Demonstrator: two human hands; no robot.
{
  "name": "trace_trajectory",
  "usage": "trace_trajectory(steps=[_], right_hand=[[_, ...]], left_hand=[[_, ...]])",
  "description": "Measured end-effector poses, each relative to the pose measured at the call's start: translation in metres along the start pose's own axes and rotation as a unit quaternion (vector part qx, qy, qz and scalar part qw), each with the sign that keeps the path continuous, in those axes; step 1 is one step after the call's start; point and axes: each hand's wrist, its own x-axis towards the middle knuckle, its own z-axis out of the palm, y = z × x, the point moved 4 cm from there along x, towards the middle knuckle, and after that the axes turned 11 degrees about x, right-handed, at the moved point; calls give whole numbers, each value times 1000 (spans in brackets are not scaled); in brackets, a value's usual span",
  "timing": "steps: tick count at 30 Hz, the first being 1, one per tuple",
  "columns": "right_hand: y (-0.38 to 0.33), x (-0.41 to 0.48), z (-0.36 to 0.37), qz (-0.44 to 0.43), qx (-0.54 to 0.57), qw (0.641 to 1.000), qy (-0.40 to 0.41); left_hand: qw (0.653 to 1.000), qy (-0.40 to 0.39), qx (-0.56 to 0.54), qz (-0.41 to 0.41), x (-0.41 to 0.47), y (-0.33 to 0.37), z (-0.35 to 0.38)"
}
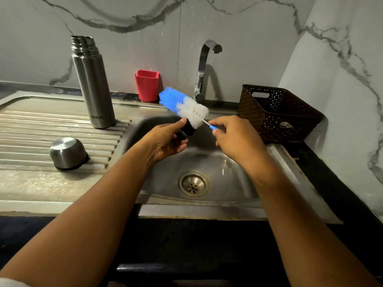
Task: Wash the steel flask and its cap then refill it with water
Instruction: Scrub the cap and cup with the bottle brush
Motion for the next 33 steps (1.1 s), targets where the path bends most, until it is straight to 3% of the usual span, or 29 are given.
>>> trace_trajectory(steps=[8,12,17,21,28,33], right_hand=[[12,-6,-9,-13,78,996,-50],[5,3,4,-30,49,998,-24],[21,1,-27,8,78,995,-57],[16,6,-10,0,56,998,-20],[32,0,-24,25,65,997,-46],[15,5,-4,-6,-10,1000,10]], left_hand=[[996,64,-49,25,-2,5,-22],[996,63,8,63,-1,5,-16],[991,81,56,92,2,7,-26],[979,86,144,119,10,2,-21],[969,132,160,136,11,2,-31],[958,128,203,158,11,4,-19]])
